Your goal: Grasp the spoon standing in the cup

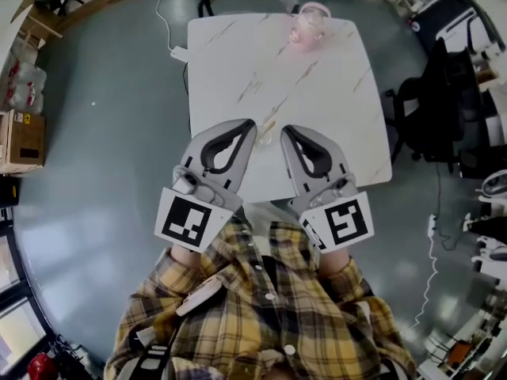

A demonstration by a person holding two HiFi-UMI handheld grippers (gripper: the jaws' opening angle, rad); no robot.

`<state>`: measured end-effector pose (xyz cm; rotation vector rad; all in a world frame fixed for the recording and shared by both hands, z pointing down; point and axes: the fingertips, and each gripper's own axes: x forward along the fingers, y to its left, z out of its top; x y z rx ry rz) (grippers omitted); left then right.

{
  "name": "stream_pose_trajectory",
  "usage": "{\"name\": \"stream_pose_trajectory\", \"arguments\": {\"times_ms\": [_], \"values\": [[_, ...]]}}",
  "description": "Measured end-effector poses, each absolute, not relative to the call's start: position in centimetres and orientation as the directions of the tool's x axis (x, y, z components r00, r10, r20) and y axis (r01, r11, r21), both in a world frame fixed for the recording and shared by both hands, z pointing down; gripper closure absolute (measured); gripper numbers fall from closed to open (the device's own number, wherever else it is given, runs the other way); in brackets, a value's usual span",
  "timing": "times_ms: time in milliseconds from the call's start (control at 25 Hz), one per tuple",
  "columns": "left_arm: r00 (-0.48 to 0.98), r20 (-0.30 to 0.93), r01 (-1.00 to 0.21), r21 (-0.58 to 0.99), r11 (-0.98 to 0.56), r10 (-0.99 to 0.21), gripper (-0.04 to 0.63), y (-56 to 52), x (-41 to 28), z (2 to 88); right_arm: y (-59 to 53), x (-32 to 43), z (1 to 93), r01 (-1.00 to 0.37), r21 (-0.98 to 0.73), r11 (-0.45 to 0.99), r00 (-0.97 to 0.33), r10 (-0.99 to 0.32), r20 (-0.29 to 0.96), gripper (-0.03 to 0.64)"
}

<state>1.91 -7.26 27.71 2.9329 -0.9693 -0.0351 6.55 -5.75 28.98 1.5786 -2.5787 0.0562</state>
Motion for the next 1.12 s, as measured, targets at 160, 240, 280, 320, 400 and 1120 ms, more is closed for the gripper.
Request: {"name": "stream_pose_trajectory", "arguments": {"times_ms": [160, 240, 280, 320, 400, 1120], "values": [[0.769, -0.003, -0.639, 0.042, -0.768, -0.640, 0.580, -8.9, 3.0, 27.2, -7.6, 7.2, 28.7, -0.855, 0.029, 0.518, -0.511, -0.851, 0.117, 0.583], [0.750, -0.007, -0.660, 0.034, -0.750, -0.661, 0.580, -9.4, 3.3, 27.1, -8.0, 7.3, 28.8, -0.838, 0.028, 0.545, -0.539, -0.835, 0.114, 0.583], [0.741, -0.010, -0.670, 0.032, -0.741, -0.671, 0.580, -9.6, 3.5, 27.1, -8.2, 7.4, 28.8, -0.830, 0.027, 0.557, -0.551, -0.827, 0.112, 0.583], [0.733, -0.013, -0.680, 0.030, -0.733, -0.680, 0.580, -9.8, 3.6, 27.0, -8.4, 7.5, 28.8, -0.822, 0.024, 0.569, -0.563, -0.819, 0.110, 0.583], [0.717, -0.017, -0.697, 0.027, -0.717, -0.697, 0.580, -10.2, 3.8, 26.9, -8.7, 7.7, 28.8, -0.808, 0.020, 0.589, -0.585, -0.805, 0.105, 0.583], [0.666, 0.024, -0.746, 0.026, -0.665, -0.746, 0.580, -12.4, 2.0, 27.5, -11.7, 6.1, 28.7, -0.753, -0.006, 0.658, -0.655, -0.748, 0.108, 0.583]]}}
